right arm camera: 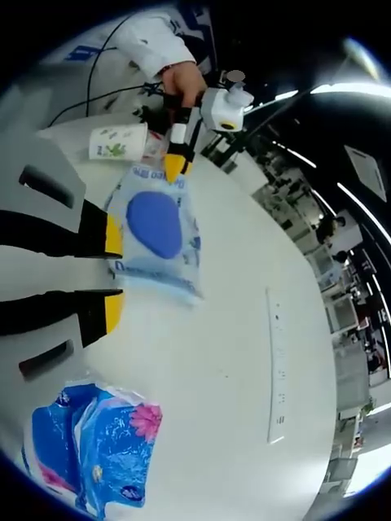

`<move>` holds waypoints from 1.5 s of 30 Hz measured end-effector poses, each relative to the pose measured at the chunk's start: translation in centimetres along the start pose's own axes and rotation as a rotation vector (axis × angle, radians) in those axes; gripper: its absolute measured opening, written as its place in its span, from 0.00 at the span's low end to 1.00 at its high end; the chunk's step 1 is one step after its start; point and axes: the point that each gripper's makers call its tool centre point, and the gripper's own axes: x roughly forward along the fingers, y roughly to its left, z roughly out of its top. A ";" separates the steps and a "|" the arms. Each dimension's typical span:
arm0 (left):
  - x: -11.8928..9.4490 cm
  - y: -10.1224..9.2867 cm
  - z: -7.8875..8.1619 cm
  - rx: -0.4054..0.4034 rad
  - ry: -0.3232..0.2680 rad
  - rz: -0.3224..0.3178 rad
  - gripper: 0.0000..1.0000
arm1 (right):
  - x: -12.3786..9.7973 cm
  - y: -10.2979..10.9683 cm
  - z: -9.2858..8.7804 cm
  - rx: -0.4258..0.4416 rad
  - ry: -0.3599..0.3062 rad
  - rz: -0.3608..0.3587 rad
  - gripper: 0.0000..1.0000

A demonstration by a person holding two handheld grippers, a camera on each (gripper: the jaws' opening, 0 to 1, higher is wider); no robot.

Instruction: Arrange the tabletop items into an orderly group along one side of the table until the central work area is clear of visible clutter.

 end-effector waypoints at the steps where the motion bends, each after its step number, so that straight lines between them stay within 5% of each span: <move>1: 0.1 0.0 -0.1 0.001 0.002 -0.001 0.13 | 0.1 -0.1 0.0 -0.001 0.002 -0.003 0.08; 12: 0.4 0.1 -0.1 -0.004 0.001 -0.014 0.11 | 0.3 -0.3 -0.4 -0.009 0.015 -0.016 0.00; 45: 0.7 -1.8 1.4 -0.044 -0.061 -0.089 0.00 | -1.6 -0.2 0.1 -0.008 -0.007 -0.026 0.00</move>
